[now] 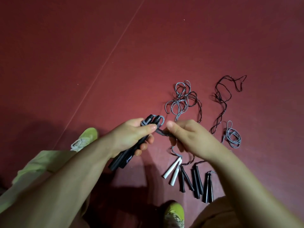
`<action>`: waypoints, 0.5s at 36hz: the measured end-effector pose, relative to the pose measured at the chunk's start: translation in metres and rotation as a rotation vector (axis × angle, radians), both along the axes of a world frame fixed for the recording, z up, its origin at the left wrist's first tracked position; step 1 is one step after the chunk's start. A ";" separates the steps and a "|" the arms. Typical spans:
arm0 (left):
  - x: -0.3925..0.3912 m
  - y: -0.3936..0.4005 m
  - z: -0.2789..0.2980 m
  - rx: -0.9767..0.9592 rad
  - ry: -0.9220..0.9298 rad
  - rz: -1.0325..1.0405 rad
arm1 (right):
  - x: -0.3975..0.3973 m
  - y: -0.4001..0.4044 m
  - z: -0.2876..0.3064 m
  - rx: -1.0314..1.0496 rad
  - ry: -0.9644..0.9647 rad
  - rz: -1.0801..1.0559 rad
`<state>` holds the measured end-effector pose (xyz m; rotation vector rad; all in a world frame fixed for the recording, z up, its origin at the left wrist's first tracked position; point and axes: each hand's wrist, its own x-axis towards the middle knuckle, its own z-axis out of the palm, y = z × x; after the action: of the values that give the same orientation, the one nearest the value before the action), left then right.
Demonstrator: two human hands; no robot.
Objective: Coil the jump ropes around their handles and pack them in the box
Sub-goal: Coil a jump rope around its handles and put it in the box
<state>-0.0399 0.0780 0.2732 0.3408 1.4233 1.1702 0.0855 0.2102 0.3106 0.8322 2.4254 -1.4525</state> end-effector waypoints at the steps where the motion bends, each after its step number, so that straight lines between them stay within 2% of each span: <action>1: -0.001 0.000 0.000 -0.007 0.028 -0.014 | 0.003 0.004 0.004 0.032 -0.036 0.078; 4: 0.001 -0.002 -0.003 -0.042 0.156 -0.120 | 0.011 0.015 0.012 0.315 -0.095 0.291; 6: 0.005 -0.003 -0.004 -0.047 0.201 -0.193 | 0.012 0.017 0.017 0.362 -0.041 0.321; 12: 0.025 -0.001 0.004 0.018 0.203 -0.407 | 0.009 0.023 0.024 0.074 0.155 0.211; 18: 0.039 0.003 0.017 0.075 0.158 -0.577 | 0.002 0.018 0.006 -0.288 0.201 0.183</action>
<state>-0.0011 0.0810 0.2902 0.8499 1.2926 0.7337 0.0879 0.2282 0.3169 0.4095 2.2729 -1.8270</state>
